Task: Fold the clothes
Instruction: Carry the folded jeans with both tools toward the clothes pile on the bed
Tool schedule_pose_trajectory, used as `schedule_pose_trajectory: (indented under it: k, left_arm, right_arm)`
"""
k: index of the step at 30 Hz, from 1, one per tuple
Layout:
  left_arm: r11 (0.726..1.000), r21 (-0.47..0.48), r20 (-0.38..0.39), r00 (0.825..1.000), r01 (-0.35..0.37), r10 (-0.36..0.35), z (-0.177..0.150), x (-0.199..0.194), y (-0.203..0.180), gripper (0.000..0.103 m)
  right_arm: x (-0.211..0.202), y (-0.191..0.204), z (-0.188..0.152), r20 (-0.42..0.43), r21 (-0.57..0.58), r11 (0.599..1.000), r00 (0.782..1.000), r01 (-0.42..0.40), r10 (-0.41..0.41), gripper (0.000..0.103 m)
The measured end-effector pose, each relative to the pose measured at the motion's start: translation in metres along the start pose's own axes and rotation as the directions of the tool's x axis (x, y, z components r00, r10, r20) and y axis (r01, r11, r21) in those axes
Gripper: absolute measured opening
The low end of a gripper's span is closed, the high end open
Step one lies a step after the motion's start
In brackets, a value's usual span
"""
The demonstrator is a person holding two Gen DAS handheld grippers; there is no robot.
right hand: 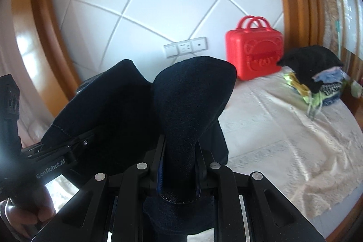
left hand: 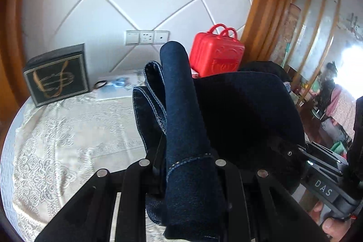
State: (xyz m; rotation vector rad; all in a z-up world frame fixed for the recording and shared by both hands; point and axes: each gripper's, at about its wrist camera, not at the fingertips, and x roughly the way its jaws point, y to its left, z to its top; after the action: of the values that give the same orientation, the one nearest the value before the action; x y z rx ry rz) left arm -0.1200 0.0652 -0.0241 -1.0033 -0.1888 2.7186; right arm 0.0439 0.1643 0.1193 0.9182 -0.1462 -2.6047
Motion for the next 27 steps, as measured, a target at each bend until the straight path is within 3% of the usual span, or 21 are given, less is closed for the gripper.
schedule_pose_trajectory:
  k: [5,10,16,19,27]
  left_arm:
    - [0.999,-0.023,0.001,0.999,-0.034,0.034,0.006,0.029,-0.054,0.021]
    - [0.995,-0.082,-0.028,0.998,-0.060,0.058,0.007,0.061,-0.088,0.021]
    - [0.995,-0.080,-0.013,0.998,-0.061,0.060,0.022,0.075,-0.111,0.021]
    - [0.997,-0.077,-0.003,1.000,-0.031,0.031,0.033,0.081,-0.119,0.021]
    - [0.998,-0.051,0.026,0.999,-0.045,0.046,0.068,0.104,-0.167,0.021]
  right_arm:
    - [-0.003,-0.051,0.013,0.017,0.000,1.000,1.000,-0.024,0.024,0.018]
    - [0.008,-0.105,0.023,-0.035,-0.025,0.996,0.996,-0.081,0.080,0.016]
    - [0.013,-0.130,0.035,-0.048,-0.051,0.991,0.991,-0.127,0.125,0.016]
    - [0.013,-0.143,0.042,-0.032,-0.023,0.992,0.992,-0.121,0.121,0.016]
    - [0.011,-0.191,0.070,-0.006,0.019,0.987,0.987,-0.159,0.159,0.016]
